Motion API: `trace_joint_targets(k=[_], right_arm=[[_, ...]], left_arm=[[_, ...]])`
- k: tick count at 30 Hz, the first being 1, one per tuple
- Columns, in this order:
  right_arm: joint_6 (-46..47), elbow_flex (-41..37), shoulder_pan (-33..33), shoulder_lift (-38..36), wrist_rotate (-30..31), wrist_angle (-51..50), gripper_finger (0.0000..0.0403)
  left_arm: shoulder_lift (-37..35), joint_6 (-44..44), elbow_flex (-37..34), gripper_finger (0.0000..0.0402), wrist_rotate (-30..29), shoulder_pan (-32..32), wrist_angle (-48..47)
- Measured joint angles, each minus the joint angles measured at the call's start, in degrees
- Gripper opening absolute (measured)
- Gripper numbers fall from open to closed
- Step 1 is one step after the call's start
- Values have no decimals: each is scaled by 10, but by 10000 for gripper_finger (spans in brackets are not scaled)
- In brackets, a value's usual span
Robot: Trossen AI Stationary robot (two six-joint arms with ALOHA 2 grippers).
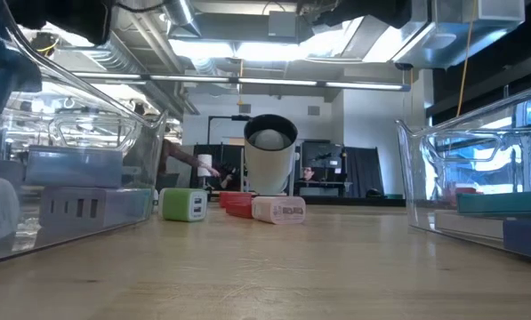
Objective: Pick & Place Office items
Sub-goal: Put the red timer into the right transparent bin
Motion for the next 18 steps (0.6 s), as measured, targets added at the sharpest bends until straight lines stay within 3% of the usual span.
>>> trace_joint_targets(k=[3, 7, 13, 18], right_arm=[[8, 0, -2, 0, 5, 1, 245], [44, 0, -9, 0, 28, 2, 245], [95, 0, -19, 4, 38, 2, 245], [127, 0, -23, 23, 37, 2, 245]], left_arm=[[-14, 34, 6, 231, 46, 22, 0], [-40, 87, 23, 231, 48, 50, 0], [-84, 180, 47, 228, -6, 89, 1], [-122, 232, 49, 228, -92, 121, -1]])
